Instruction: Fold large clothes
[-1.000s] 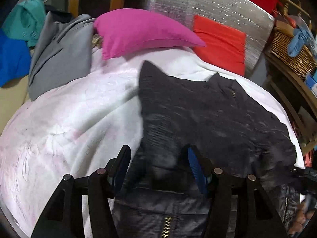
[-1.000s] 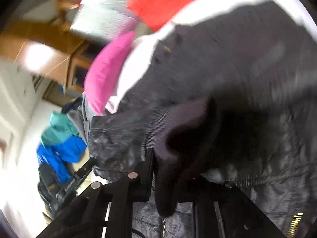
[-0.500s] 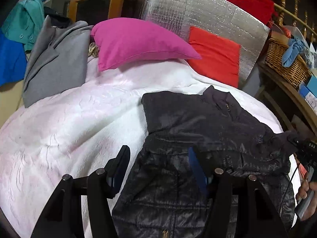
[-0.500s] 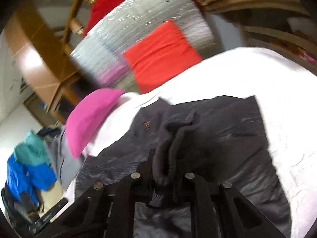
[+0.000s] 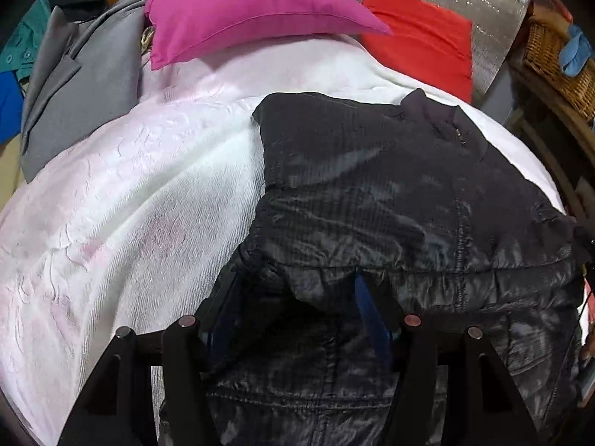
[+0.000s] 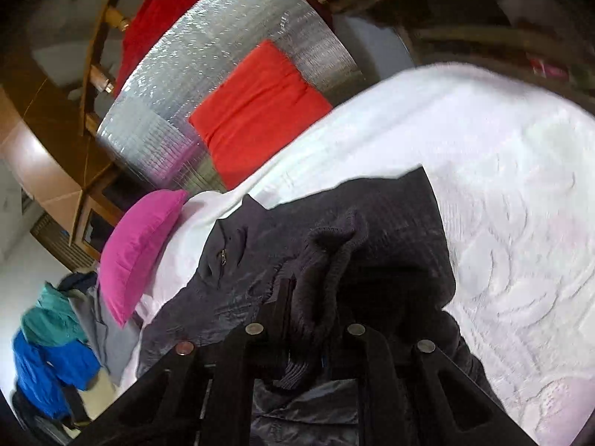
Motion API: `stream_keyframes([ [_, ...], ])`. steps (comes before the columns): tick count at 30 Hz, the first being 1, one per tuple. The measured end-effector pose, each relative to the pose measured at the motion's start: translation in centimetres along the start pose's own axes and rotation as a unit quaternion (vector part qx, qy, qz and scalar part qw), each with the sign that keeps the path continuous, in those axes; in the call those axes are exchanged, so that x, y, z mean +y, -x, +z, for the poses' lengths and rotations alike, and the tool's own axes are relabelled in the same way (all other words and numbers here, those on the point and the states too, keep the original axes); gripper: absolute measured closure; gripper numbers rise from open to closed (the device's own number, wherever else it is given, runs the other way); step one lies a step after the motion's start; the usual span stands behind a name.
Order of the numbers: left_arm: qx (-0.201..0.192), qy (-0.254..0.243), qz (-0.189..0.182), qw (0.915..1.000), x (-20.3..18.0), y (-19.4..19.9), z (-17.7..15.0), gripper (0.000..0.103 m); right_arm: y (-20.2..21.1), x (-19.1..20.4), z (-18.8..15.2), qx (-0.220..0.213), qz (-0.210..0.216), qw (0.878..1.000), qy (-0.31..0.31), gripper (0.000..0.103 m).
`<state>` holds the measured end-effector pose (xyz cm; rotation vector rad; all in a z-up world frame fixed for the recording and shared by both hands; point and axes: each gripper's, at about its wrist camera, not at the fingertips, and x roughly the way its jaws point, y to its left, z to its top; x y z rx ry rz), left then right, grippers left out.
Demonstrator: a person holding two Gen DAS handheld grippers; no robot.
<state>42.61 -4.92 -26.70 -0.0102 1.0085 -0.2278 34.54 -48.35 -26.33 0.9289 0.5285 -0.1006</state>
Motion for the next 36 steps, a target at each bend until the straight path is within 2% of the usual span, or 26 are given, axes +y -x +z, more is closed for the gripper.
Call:
stream_keyframes([
  [3, -0.007, 0.008, -0.008, 0.9999, 0.2, 0.1, 0.1, 0.040, 0.0, -1.2, 0.1, 0.020, 0.025, 0.999, -0.034, 0.088],
  [6, -0.017, 0.022, -0.032, 0.9991, 0.6, 0.4, 0.2, 0.040, -0.2, -2.2, 0.0, 0.046, 0.047, 0.995, -0.070, 0.085],
  [8, -0.021, 0.032, -0.045, 0.9983, 0.7, 0.5, 0.4, 0.040, -0.3, -2.9, -0.1, 0.057, 0.060, 0.992, -0.092, 0.080],
  [9, -0.022, 0.036, -0.049, 0.9979, 0.7, 0.6, 0.4, 0.040, -0.4, -2.9, -0.2, 0.060, 0.065, 0.991, -0.097, 0.070],
  [10, -0.020, 0.042, -0.053, 0.9975, 0.8, 0.5, 0.4, 0.039, -0.6, -2.9, -0.3, 0.064, 0.068, 0.990, -0.101, 0.055],
  [12, -0.016, 0.052, -0.068, 0.9962, 1.0, 0.3, 0.5, 0.035, -0.7, -2.7, -0.5, 0.064, 0.072, 0.991, -0.098, 0.042],
  [15, -0.019, 0.059, -0.083, 0.9946, 1.3, 0.1, 0.4, 0.035, -0.8, -2.0, -0.9, 0.055, 0.053, 0.995, -0.067, 0.044],
  [16, -0.023, 0.062, -0.086, 0.9941, 1.4, 0.1, 0.4, 0.035, -0.8, -1.8, -1.0, 0.051, 0.044, 0.996, -0.058, 0.051],
  [17, -0.027, 0.066, -0.087, 0.9936, 1.6, 0.1, 0.4, 0.041, -0.9, -1.7, -1.2, 0.050, 0.032, 0.997, -0.052, 0.056],
  [18, -0.031, 0.069, -0.083, 0.9936, 1.6, 0.0, 0.6, 0.048, -1.0, -1.7, -1.2, 0.052, 0.025, 0.997, -0.051, 0.069],
  [19, -0.035, 0.072, -0.074, 0.9940, 1.7, 0.0, 0.6, 0.060, -1.1, -2.0, -1.3, 0.052, 0.022, 0.997, -0.056, 0.074],
  [20, -0.036, 0.074, -0.070, 0.9941, 1.9, 0.1, 0.7, 0.069, -1.1, -2.2, -1.3, 0.049, 0.023, 0.997, -0.062, 0.075],
  [23, -0.040, 0.091, -0.071, 0.9926, 2.6, 0.1, 0.8, 0.081, -0.5, -2.1, -1.2, 0.040, 0.030, 0.997, -0.061, 0.079],
  [26, -0.046, 0.091, -0.063, 0.9927, 2.8, 0.4, 0.9, 0.085, 0.3, -1.4, -1.3, 0.033, 0.046, 0.997, -0.052, 0.079],
  [29, -0.036, 0.086, -0.048, 0.9945, 2.5, 0.5, 1.0, 0.085, 0.1, -1.1, -1.6, 0.045, 0.037, 0.997, -0.046, 0.079],
  [30, -0.033, 0.086, -0.046, 0.9947, 2.5, 0.5, 1.0, 0.085, -0.3, -1.2, -1.7, 0.052, 0.031, 0.997, -0.048, 0.079],
  [31, -0.027, 0.084, -0.045, 0.9951, 2.3, 0.4, 1.1, 0.078, -0.6, -1.5, -1.8, 0.059, 0.026, 0.997, -0.052, 0.079],
  [32, -0.020, 0.082, -0.045, 0.9954, 2.1, 0.3, 1.2, 0.061, -1.0, -1.8, -2.0, 0.070, 0.023, 0.995, -0.060, 0.079],
  [33, -0.009, 0.081, -0.048, 0.9955, 2.0, 0.2, 1.2, 0.049, -1.2, -2.1, -2.0, 0.075, 0.024, 0.995, -0.065, 0.079],
  [34, -0.005, 0.081, -0.049, 0.9955, 1.9, 0.0, 1.2, 0.028, -1.3, -2.2, -2.0, 0.078, 0.025, 0.994, -0.070, 0.079],
  [36, -0.003, 0.076, -0.055, 0.9956, 1.8, -0.2, 1.0, 0.025, -1.3, -2.5, -2.0, 0.080, 0.029, 0.994, -0.075, 0.077],
])
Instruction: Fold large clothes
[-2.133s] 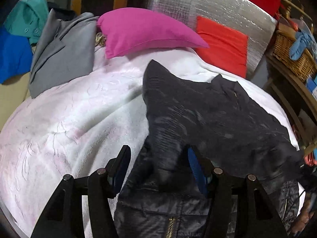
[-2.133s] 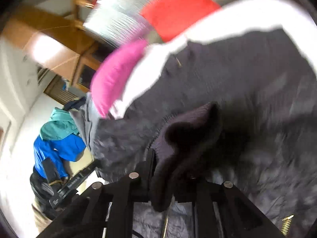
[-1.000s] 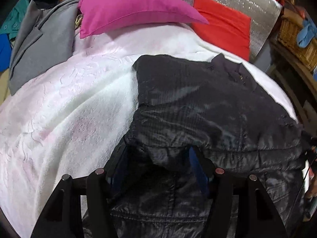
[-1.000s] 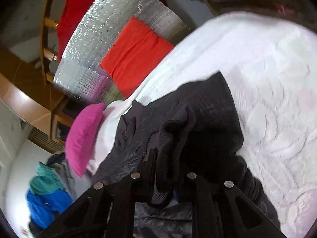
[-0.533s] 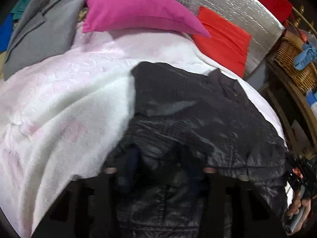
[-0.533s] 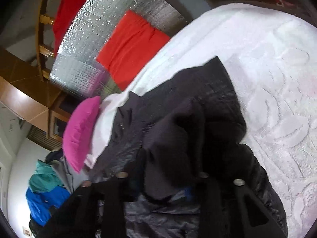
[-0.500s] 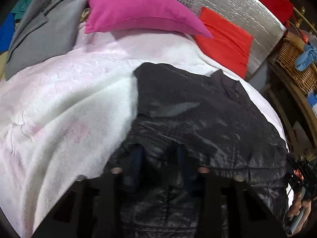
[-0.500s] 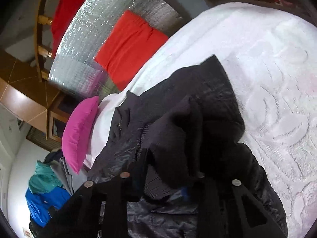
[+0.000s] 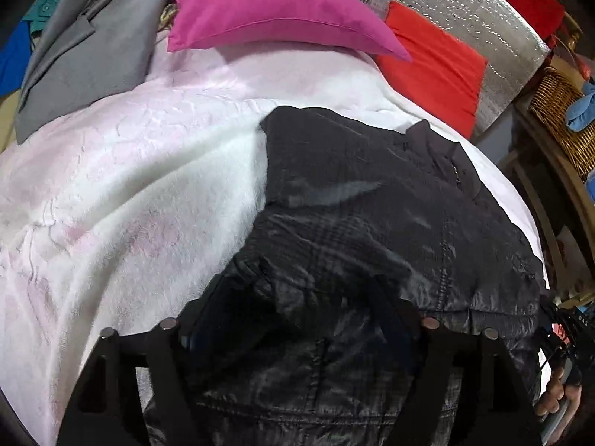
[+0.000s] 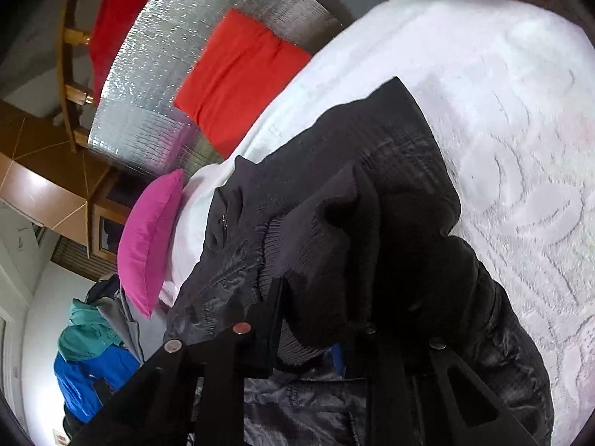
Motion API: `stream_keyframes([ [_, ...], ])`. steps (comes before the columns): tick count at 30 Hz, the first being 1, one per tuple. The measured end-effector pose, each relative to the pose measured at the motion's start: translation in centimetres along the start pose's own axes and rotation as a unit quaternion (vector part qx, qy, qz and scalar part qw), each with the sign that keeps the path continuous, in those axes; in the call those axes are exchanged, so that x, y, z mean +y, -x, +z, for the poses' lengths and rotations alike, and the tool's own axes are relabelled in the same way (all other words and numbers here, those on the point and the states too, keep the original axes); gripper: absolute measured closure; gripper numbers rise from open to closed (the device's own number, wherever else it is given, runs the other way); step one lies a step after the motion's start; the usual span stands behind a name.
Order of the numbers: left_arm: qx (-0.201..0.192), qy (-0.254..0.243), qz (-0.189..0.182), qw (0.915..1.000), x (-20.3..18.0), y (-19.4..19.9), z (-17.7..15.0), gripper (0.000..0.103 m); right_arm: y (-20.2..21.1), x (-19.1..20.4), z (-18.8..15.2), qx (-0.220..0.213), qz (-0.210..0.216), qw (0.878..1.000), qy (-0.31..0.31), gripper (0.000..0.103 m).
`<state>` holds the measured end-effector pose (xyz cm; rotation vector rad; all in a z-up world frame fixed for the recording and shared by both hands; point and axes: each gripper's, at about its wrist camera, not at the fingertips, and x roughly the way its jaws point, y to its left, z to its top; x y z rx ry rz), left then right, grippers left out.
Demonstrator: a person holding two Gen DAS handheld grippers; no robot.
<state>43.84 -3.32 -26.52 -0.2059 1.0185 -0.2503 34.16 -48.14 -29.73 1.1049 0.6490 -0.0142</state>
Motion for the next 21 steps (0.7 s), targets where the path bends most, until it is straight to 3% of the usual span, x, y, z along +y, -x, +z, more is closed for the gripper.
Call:
stream_keyframes([
  [3, -0.009, -0.008, -0.010, 0.9999, -0.2, -0.3, -0.2, 0.028, -0.1, 0.0, -0.1, 0.004, -0.001, 1.000, 0.001, 0.076],
  [5, -0.021, -0.009, -0.011, 0.9997, -0.3, -0.2, -0.2, 0.063, 0.0, 0.1, -0.3, 0.000, 0.003, 1.000, 0.008, 0.077],
  [8, -0.048, -0.028, 0.017, 0.9983, -0.8, 0.2, -0.2, 0.086, 0.5, 0.9, -0.5, -0.013, -0.001, 0.999, 0.035, 0.076],
  [11, -0.076, -0.007, 0.012, 0.9970, -0.3, 1.2, 0.1, 0.092, 1.5, 2.1, -0.8, -0.039, 0.008, 0.998, 0.057, 0.083],
  [15, -0.112, -0.028, 0.032, 0.9928, -0.9, 2.7, 0.5, 0.093, 2.4, 3.7, -1.0, -0.054, 0.020, 0.994, 0.089, 0.083],
  [19, -0.078, -0.035, 0.070, 0.9939, -0.8, 0.9, 0.4, 0.093, -0.4, 1.9, -0.9, 0.009, -0.033, 0.997, 0.065, 0.083],
  [21, -0.064, -0.032, 0.074, 0.9947, -0.6, 0.4, 0.3, 0.093, -0.9, 1.1, -0.8, 0.024, -0.033, 0.998, 0.045, 0.084],
])
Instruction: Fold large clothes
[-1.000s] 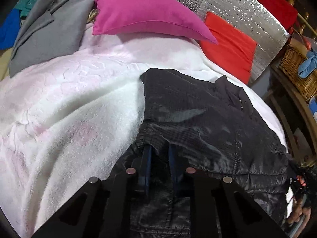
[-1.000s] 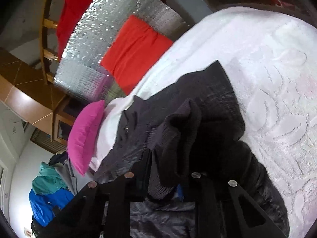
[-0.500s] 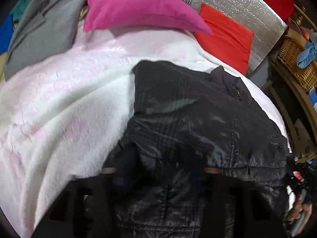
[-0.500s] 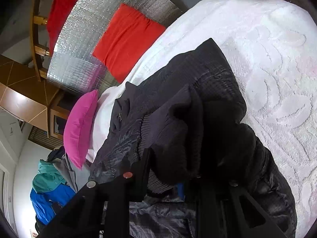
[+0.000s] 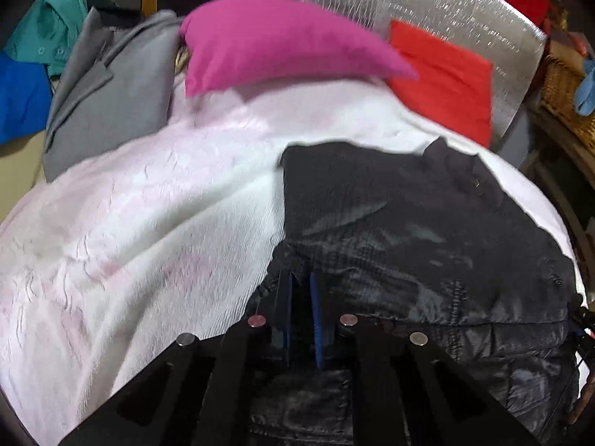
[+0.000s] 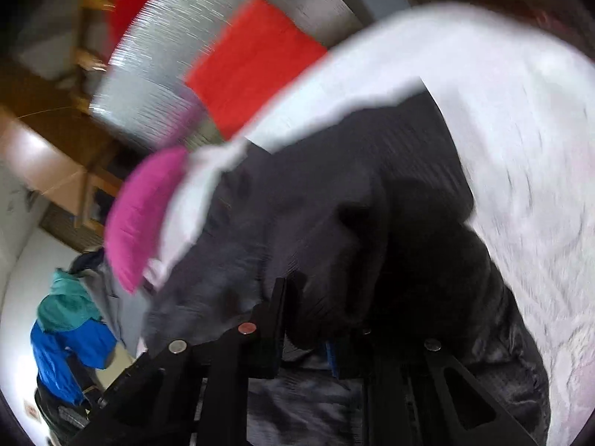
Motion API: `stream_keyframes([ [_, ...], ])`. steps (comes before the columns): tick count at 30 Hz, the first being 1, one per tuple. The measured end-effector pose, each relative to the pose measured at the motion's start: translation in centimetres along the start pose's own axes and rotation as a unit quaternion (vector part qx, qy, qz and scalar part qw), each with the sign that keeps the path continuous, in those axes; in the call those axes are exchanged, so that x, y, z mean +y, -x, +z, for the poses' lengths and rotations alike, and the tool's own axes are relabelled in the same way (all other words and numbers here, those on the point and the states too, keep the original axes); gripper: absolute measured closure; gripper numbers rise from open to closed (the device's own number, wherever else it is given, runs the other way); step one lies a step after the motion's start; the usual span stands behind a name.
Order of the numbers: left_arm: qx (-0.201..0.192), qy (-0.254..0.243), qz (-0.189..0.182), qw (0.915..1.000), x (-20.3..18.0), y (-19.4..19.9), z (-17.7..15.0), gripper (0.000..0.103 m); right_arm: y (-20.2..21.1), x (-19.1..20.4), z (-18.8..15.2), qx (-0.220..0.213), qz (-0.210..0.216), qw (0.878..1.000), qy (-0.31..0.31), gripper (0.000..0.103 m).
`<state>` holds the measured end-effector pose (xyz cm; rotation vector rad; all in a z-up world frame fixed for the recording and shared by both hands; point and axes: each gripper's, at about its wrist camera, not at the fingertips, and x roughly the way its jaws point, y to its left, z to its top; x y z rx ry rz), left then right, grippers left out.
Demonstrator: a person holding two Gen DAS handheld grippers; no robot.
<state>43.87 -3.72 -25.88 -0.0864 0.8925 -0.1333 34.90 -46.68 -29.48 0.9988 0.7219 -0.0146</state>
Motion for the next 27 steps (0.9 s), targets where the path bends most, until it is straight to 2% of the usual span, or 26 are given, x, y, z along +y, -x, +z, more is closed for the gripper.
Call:
stream_keyframes([
  [3, -0.003, -0.008, -0.001, 1.0000, -0.1, 0.3, 0.0, 0.093, 0.8, 0.2, 0.4, -0.002, 0.015, 1.000, -0.009, 0.081],
  [5, -0.001, -0.007, -0.001, 1.0000, -0.1, 0.5, 0.1, 0.090, 1.5, -0.2, 0.9, 0.001, 0.012, 1.000, -0.025, 0.080],
  [6, 0.000, -0.006, -0.004, 1.0000, 0.0, 0.7, 0.0, 0.090, 1.9, -0.5, 1.2, -0.003, 0.014, 0.999, -0.035, 0.076],
  [8, -0.003, -0.007, -0.008, 0.9999, 0.0, 1.2, 0.1, 0.086, 3.7, -1.6, 1.8, -0.032, 0.041, 0.997, -0.061, 0.070],
  [9, -0.008, -0.008, -0.009, 0.9999, 0.0, 1.4, 0.2, 0.083, 4.5, -2.1, 2.1, -0.049, 0.044, 0.995, -0.071, 0.055],
  [10, -0.016, -0.008, -0.010, 0.9998, 0.0, 1.9, 0.2, 0.070, 5.3, -2.6, 2.3, -0.068, 0.043, 0.993, -0.081, 0.028],
  [11, -0.027, -0.008, -0.011, 0.9996, 0.0, 2.4, 0.3, 0.054, 6.2, -3.4, 2.5, -0.095, 0.039, 0.990, -0.092, 0.020],
  [12, -0.040, -0.008, -0.012, 0.9991, 0.1, 2.9, 0.4, 0.048, 6.5, -3.7, 2.7, -0.104, 0.034, 0.989, -0.097, 0.018],
  [13, -0.052, -0.009, -0.012, 0.9986, 0.0, 3.3, 0.4, 0.041, 6.4, -4.2, 3.0, -0.103, 0.027, 0.989, -0.100, 0.018],
  [15, -0.058, -0.016, -0.009, 0.9981, -0.1, 3.6, 0.6, 0.039, 5.2, -4.8, 3.3, -0.080, 0.019, 0.991, -0.102, 0.018],
  [17, -0.049, -0.020, -0.007, 0.9986, -0.1, 3.2, 0.5, 0.037, 3.0, -5.2, 3.4, -0.042, 0.018, 0.994, -0.100, 0.018],
  [20, -0.003, -0.033, -0.009, 0.9994, -0.5, 1.1, 0.1, 0.037, 1.2, -4.6, 3.3, -0.023, 0.002, 0.997, -0.073, 0.018],
  [23, 0.035, -0.062, 0.012, 0.9974, -1.4, -0.7, -0.7, 0.037, 0.7, -3.0, 2.7, -0.028, -0.009, 0.999, -0.028, 0.021],
  [24, 0.039, -0.069, 0.014, 0.9968, -1.7, -1.0, -0.9, 0.037, 0.6, -2.5, 2.4, -0.028, -0.020, 0.999, -0.014, 0.032],
  [25, 0.038, -0.072, 0.014, 0.9966, -1.9, -1.0, -1.0, 0.037, 0.8, -1.8, 2.1, -0.032, -0.037, 0.999, 0.004, 0.048],
  [27, 0.031, -0.073, 0.008, 0.9968, -2.1, -0.5, -0.8, 0.037, 2.2, -0.4, 1.8, -0.056, -0.034, 0.997, 0.034, 0.061],
])
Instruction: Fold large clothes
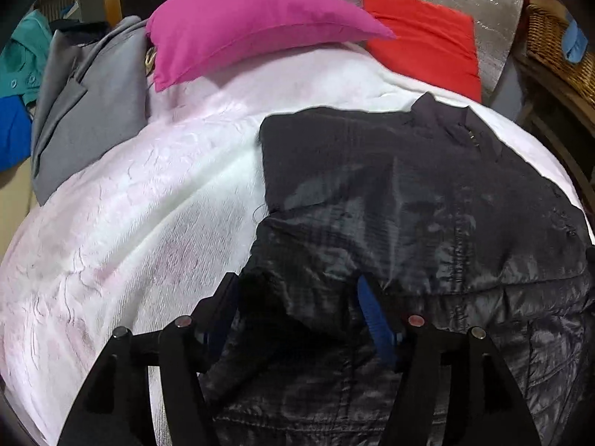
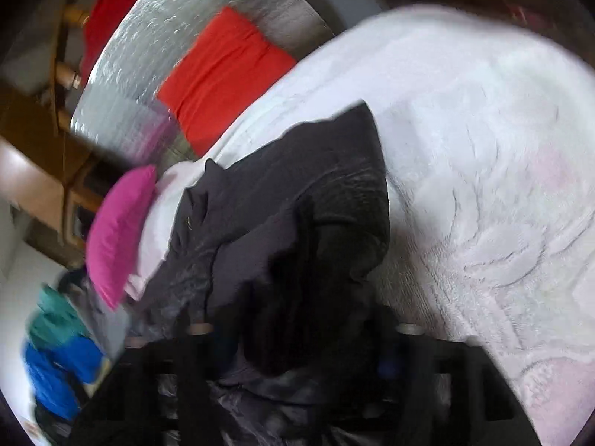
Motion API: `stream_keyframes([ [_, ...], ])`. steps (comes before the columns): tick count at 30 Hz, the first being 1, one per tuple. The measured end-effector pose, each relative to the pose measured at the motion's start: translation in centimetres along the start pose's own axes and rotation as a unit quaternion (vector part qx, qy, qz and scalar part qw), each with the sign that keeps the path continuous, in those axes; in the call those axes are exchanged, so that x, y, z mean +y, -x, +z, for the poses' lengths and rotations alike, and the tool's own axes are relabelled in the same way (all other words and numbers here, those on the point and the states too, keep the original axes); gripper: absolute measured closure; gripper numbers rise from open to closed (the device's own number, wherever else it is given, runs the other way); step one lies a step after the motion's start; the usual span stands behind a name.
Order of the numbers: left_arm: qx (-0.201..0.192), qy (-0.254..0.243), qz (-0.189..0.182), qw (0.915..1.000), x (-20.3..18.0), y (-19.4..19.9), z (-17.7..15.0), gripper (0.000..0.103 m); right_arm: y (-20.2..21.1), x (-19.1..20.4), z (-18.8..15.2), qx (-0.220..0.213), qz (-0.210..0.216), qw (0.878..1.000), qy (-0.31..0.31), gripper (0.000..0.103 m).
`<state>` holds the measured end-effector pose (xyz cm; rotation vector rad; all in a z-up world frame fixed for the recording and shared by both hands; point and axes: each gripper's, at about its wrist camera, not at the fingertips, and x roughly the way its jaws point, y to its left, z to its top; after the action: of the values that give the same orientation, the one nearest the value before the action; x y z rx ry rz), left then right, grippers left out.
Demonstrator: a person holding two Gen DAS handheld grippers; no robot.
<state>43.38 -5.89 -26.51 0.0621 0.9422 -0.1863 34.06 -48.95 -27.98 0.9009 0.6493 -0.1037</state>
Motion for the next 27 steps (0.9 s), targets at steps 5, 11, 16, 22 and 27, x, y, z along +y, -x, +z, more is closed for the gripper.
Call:
stream_keyframes([
  [5, -0.010, -0.001, 0.001, 1.0000, 0.2, 0.5, 0.1, 0.037, 0.3, 1.8, -0.3, -0.014, -0.051, 0.997, 0.052, 0.064],
  [11, -0.001, -0.004, 0.008, 1.0000, 0.4, 0.0, 0.0, 0.037, -0.6, -0.7, 0.6, 0.015, -0.045, 0.999, -0.016, 0.056],
  [16, -0.029, -0.018, 0.026, 0.9991, -0.1, 1.3, 0.3, 0.036, 2.9, 0.1, 1.3, -0.061, -0.054, 0.997, -0.016, 0.035],
  [22, -0.094, -0.037, 0.021, 0.9946, -1.0, 3.8, 0.4, 0.029, 3.8, 4.2, -0.1, -0.089, 0.009, 0.994, 0.069, 0.043],
  [27, -0.051, -0.097, 0.028, 0.9936, -3.4, 1.6, -0.3, 0.029, -2.4, 5.5, -1.9, 0.031, -0.027, 0.994, 0.102, 0.061],
])
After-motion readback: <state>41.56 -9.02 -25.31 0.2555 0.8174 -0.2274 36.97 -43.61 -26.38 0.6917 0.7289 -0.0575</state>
